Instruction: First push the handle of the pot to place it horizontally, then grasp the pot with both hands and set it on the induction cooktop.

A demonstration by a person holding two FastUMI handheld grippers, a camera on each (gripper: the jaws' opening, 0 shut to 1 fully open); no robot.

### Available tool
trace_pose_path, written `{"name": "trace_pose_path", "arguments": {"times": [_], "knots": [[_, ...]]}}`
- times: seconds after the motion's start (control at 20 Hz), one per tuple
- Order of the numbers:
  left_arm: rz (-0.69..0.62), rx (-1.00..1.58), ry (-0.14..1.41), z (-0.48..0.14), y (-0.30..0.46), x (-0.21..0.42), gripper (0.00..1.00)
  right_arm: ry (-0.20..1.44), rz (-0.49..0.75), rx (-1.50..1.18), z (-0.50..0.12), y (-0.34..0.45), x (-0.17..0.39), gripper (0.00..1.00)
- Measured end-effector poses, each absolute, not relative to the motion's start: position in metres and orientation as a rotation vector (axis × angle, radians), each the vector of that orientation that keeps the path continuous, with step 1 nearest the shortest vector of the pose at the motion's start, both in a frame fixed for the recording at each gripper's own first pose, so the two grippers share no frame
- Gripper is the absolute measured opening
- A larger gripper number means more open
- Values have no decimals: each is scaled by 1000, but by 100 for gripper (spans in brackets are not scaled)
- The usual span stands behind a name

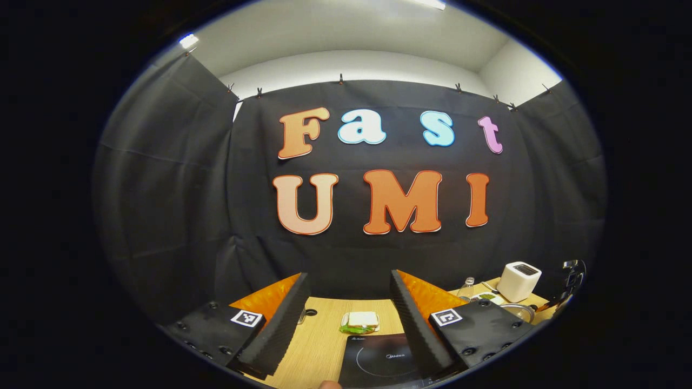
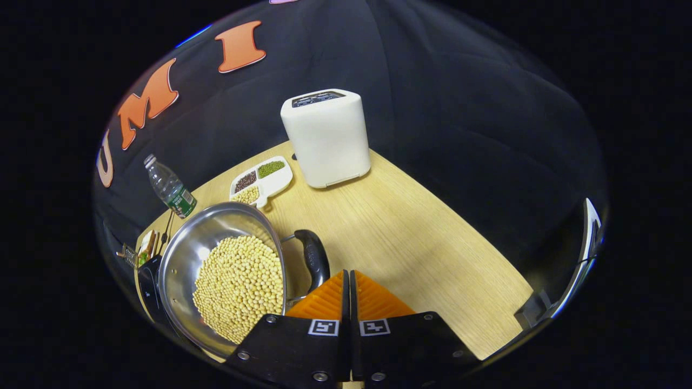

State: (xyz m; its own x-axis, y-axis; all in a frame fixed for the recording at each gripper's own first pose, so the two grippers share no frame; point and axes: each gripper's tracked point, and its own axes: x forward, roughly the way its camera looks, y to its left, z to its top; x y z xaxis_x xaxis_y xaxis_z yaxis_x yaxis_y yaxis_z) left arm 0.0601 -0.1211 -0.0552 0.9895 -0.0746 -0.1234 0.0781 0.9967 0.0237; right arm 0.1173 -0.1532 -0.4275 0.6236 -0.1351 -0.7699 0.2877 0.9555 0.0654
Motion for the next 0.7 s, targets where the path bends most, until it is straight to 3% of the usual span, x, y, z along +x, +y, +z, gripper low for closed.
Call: {"name": "trace_pose_path", "arguments": {"times": [0.7], "knots": [[-61,54,123,-91,-162,78,98,812,-277,187,-433,-156,146,0]]}}
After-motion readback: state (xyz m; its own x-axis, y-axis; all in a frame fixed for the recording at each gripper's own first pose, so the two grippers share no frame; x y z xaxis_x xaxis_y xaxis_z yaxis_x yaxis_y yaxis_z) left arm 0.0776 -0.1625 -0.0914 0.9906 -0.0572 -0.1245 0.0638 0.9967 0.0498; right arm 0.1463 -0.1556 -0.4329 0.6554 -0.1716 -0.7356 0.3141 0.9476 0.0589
